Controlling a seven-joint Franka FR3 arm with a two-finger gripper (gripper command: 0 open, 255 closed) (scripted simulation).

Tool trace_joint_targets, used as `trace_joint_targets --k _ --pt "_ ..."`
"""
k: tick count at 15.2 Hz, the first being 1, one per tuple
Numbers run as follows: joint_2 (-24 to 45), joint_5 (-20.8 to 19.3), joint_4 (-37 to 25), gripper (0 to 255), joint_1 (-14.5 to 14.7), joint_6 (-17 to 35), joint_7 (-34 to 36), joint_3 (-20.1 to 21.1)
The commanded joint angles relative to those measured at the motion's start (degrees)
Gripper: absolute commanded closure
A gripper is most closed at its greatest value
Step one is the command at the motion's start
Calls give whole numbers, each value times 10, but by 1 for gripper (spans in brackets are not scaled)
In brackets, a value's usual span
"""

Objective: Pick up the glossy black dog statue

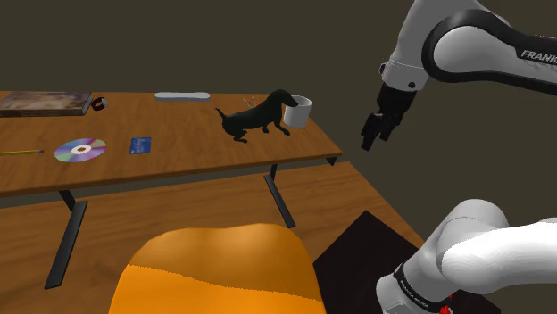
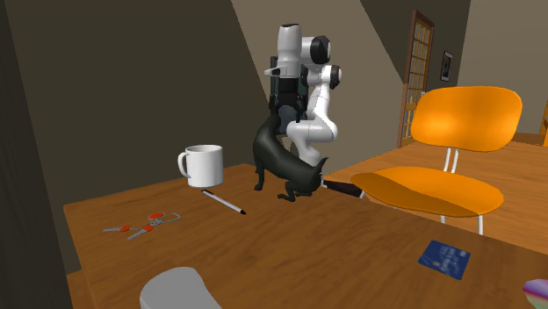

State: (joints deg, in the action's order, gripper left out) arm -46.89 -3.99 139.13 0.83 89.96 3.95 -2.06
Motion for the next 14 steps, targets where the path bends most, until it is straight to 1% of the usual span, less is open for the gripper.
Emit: trace_joint_targets --k 1,7,14 --pt "0 0 0 0 0 0 0 0" --pt "143 10 -121 0 12 19 5 11" --pt "304 16 -291 0 22 6 9 24"
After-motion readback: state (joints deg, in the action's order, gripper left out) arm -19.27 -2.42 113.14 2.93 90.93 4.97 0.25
